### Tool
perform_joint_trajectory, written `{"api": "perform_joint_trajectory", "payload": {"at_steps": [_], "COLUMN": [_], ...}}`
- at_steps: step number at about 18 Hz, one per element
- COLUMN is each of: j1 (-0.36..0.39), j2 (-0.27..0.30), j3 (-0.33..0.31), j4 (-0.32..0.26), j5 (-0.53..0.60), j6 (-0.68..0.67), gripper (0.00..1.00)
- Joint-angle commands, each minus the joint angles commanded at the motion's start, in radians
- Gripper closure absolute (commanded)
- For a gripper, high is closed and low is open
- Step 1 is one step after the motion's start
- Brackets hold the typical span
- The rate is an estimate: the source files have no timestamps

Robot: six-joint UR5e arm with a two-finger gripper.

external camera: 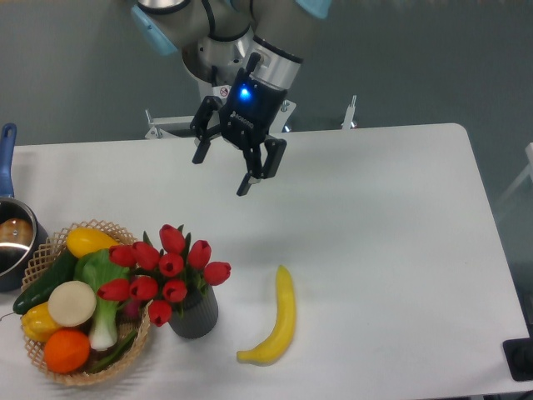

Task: Pick up the flowers from the vase
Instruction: 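Move the open gripper down toward the red tulip stems in the vase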

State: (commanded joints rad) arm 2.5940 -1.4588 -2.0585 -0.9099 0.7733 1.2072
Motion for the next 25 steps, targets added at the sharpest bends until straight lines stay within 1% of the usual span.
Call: {"api": "perform_joint_trajectory", "payload": {"at_steps": [2, 3, 4, 7, 8, 12, 14, 17, 19, 20, 22, 23, 25], "j1": [-0.002, -0.003, -0.003, -0.003, -0.002, 0.031, 0.032, 0.032, 0.031, 0.028, -0.003, -0.015, -0.026], "j2": [-0.018, -0.043, -0.07, -0.144, -0.179, -0.236, -0.277, -0.285, -0.298, -0.317, -0.36, -0.37, -0.373], "j3": [-0.037, -0.045, -0.04, -0.003, 0.009, 0.046, 0.07, 0.073, 0.08, 0.099, 0.156, 0.168, 0.172], "j4": [0.098, 0.133, 0.144, 0.147, 0.147, 0.151, 0.151, 0.155, 0.187, 0.195, 0.197, 0.197, 0.198], "j5": [-0.023, -0.058, -0.09, -0.149, -0.179, -0.198, -0.224, -0.236, -0.239, -0.241, -0.247, -0.249, -0.249], "j6": [-0.003, -0.003, -0.002, -0.012, -0.032, -0.049, -0.049, -0.049, -0.048, -0.045, -0.041, -0.041, -0.04], "gripper": [0.0, 0.0, 0.0, 0.0, 0.0, 0.0, 0.0, 0.0, 0.0, 0.0, 0.0, 0.0, 0.0]}}
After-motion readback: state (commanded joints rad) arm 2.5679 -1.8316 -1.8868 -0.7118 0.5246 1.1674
